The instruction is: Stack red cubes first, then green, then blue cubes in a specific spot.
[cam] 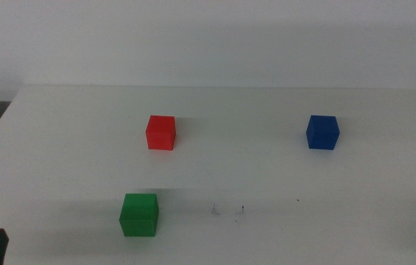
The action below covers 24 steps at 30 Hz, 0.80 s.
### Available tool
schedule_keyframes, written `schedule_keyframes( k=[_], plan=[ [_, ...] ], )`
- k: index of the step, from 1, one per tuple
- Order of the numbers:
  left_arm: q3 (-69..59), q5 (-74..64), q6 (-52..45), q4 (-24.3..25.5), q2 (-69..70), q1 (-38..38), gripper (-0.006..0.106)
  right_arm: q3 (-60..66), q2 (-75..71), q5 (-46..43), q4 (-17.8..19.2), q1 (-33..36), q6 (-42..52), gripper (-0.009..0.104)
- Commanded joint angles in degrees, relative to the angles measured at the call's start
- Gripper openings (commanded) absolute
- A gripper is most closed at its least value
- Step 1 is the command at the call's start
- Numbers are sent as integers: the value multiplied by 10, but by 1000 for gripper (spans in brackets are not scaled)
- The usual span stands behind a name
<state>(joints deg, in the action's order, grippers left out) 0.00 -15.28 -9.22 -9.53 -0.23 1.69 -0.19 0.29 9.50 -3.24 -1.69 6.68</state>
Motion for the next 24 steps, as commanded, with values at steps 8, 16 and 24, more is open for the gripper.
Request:
schedule_keyframes(
  k=[8,16,24],
  plan=[
    [328,-237,2,4,-315,-1,94,2,-3,-4,1,-1,7,93],
    [635,-479,78,-39,-630,-20,94,2,-3,-4,1,-1,7,93],
    [803,-485,198,62,-860,-162,94,2,-3,-4,1,-1,7,93]
  ],
)
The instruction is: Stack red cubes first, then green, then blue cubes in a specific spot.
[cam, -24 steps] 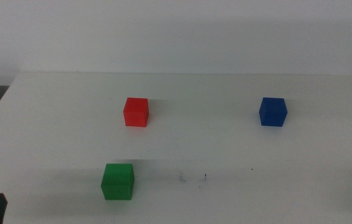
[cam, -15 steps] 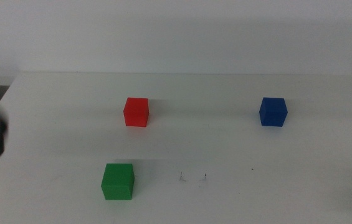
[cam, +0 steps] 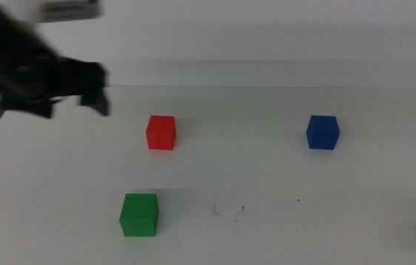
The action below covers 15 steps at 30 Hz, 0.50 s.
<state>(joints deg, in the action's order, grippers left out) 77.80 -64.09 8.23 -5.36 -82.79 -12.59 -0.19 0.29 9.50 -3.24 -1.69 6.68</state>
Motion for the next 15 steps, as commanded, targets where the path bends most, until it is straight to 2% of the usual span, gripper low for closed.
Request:
schedule_keyframes(
  k=[1,4,8,15],
  plan=[
    [44,6,21,31,-65,-31,94,2,-3,-4,1,-1,7,93],
    [103,14,-7,45,-155,-52,94,2,-3,-4,1,-1,7,93],
    [187,16,-7,19,-259,-63,94,2,-3,-4,1,-1,7,93],
    [301,34,-4,19,-394,-68,94,2,-3,-4,1,-1,7,93]
  ],
)
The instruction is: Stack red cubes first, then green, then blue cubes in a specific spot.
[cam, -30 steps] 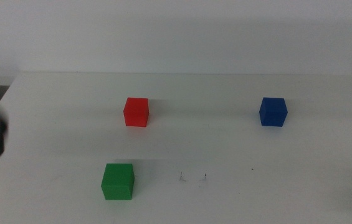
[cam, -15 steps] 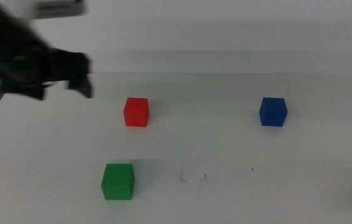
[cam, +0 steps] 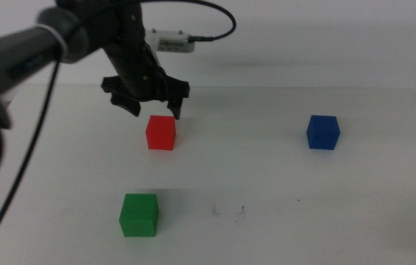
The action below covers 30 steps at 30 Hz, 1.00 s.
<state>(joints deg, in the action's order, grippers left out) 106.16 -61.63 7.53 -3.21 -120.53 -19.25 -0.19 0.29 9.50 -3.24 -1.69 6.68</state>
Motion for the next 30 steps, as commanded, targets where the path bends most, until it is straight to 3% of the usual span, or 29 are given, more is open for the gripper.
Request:
schedule_keyframes(
  k=[1,7,10,12,17,20,25,30],
  plan=[
    [28,13,4,-1,-32,-2,94,2,-3,-4,1,-1,7,93],
    [44,44,20,26,-95,-2,93,2,-3,-4,1,-1,7,93],
    [44,53,38,39,-113,-2,87,2,-3,-4,1,-1,7,93],
    [44,59,48,49,-120,-2,78,2,-3,-4,1,-1,7,93],
    [44,46,45,32,-113,-2,39,2,-3,-4,1,-1,7,93],
    [25,22,51,24,-64,-15,21,2,-3,-4,1,-1,7,93],
    [-186,146,214,66,95,-88,16,2,-3,-4,1,-1,7,93],
    [-254,114,422,174,155,-205,16,2,-3,-4,1,-1,7,93]
  ],
)
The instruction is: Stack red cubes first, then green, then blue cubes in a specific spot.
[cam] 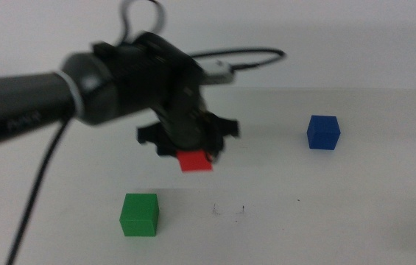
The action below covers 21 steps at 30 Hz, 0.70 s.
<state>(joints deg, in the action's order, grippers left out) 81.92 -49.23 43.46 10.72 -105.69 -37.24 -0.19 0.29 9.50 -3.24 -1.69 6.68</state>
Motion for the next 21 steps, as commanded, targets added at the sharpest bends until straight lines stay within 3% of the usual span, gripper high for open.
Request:
schedule_keyframes(
  k=[1,4,11,21],
  plan=[
    [-6,-24,83,45,0,-45,16,2,-3,-4,1,-1,7,93],
    [1,-19,110,39,-19,-79,16,2,-3,-4,1,-1,7,93],
    [1,35,108,5,-74,-74,22,2,-3,-4,1,-1,7,93],
    [6,67,84,-2,-114,-73,22,2,-3,-4,1,-1,7,93]
  ],
)
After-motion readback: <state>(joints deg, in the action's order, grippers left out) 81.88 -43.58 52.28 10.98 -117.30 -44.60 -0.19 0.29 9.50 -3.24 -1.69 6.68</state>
